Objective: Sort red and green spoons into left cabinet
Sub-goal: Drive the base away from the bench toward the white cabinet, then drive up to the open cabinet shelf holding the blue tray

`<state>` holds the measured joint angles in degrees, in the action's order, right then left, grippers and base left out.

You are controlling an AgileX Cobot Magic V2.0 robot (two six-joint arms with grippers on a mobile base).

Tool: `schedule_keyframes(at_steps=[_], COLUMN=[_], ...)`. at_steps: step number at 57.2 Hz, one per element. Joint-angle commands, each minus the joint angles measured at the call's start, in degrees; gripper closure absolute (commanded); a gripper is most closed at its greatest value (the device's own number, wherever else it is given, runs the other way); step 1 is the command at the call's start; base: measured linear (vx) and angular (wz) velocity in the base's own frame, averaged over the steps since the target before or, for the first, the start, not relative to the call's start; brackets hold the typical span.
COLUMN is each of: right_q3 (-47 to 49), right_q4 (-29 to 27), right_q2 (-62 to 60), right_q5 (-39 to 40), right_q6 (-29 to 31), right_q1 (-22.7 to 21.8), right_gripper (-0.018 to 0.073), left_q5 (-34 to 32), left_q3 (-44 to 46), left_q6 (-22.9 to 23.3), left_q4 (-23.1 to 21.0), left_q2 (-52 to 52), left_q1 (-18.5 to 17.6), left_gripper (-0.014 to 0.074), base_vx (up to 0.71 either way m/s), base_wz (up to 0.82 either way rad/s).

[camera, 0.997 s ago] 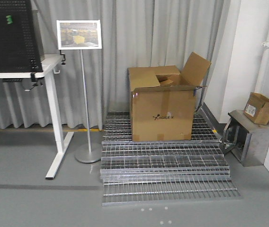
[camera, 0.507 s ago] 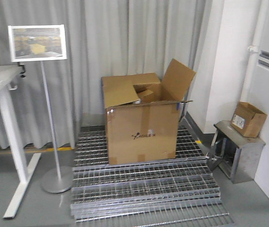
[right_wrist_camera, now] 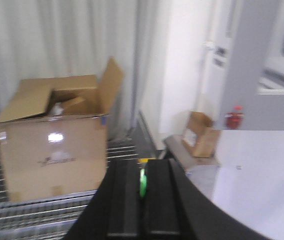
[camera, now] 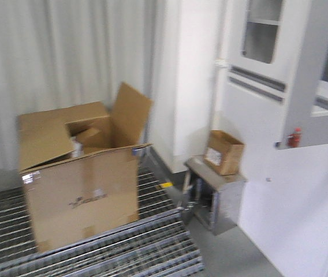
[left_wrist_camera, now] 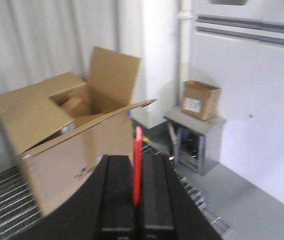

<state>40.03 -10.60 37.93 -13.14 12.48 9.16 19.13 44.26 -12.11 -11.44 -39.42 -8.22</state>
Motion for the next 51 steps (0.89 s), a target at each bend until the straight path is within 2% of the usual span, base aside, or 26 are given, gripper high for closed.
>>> schedule_keyframes(at_steps=[1,51], right_q3=[1.75,1.75], right_q4=[0.20,0.20], right_q2=[-0.12,-0.12], right_q5=[4.77,4.82], right_q6=[0.58,0.58], right_q1=[-0.11,-0.11], right_gripper=[0.0564,0.0564], left_q5=[-4.74,-4.74], left_q3=[1.62,1.62], left_q6=[0.30,0.30], left_q4=[-0.79,-0.79], left_q2=[0.03,0.03], left_q1=[-0.27,-0.27], left_gripper=[0.0597,0.0597], base_vx=[0.40,0.32], base_wz=[-0.74,-0.74])
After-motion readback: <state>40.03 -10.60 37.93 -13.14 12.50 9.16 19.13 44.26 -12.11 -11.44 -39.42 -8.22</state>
